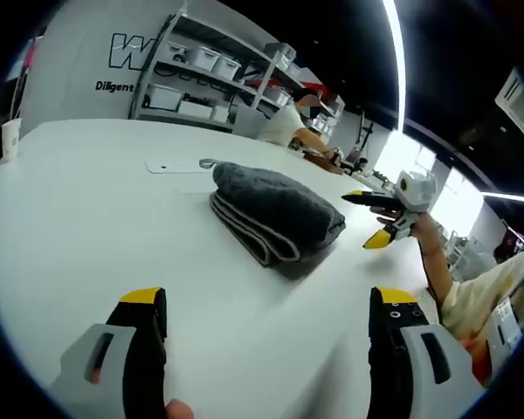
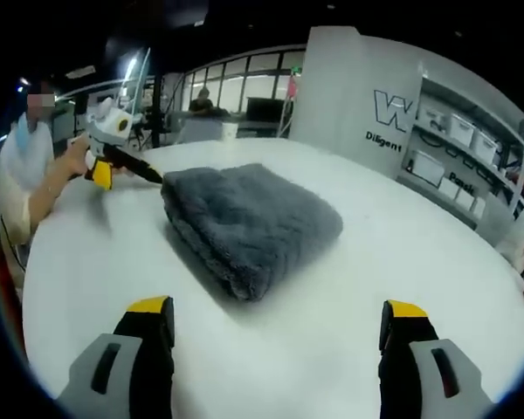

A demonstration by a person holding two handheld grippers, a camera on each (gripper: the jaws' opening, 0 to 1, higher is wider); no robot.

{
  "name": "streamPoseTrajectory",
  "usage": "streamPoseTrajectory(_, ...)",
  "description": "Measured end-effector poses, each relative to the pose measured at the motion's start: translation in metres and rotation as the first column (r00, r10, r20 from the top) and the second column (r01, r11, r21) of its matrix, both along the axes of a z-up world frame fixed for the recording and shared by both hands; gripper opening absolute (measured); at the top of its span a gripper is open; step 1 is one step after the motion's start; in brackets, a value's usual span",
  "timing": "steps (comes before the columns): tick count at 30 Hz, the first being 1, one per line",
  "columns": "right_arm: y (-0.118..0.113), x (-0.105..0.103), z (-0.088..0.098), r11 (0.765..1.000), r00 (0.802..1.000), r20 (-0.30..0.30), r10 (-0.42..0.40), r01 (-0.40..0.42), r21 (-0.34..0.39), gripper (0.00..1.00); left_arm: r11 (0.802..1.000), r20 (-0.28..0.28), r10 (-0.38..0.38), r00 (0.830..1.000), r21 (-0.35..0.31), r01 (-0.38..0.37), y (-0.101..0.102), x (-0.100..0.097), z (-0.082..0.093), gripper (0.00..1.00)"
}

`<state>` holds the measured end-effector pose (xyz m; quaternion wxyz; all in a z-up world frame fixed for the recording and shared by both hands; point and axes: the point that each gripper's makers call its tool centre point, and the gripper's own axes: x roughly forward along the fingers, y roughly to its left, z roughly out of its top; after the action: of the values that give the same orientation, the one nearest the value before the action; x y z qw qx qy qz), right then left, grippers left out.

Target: Open the folded towel by lifting each exposed corner and separating the folded layers until the towel lies flat within the target outline without major curled edges

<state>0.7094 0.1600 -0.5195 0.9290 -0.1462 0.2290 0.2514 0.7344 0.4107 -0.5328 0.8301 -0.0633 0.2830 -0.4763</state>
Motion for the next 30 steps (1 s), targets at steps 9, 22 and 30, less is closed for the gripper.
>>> streamPoseTrajectory(9, 0.048, 0.011, 0.024, 0.998, 0.981, 0.187, 0.051, -0.059, 0.034, 0.97, 1.0, 0.013, -0.008, 1.0, 0.01, 0.007, -0.002, -0.003, 0.0, 0.95)
streamPoseTrajectory(22, 0.089, 0.001, 0.026, 0.99, 0.965, 0.233, 0.12, -0.135, 0.047, 0.85, 1.0, 0.015, -0.005, 1.0, 0.018, 0.004, -0.001, -0.003, 0.0, 0.95)
streamPoseTrajectory(30, 0.103, 0.002, 0.022, 0.988, 0.958, 0.256, 0.129, -0.146, 0.046, 0.76, 1.0, 0.021, -0.007, 1.0, 0.027, 0.006, 0.0, -0.003, 0.001, 0.95)
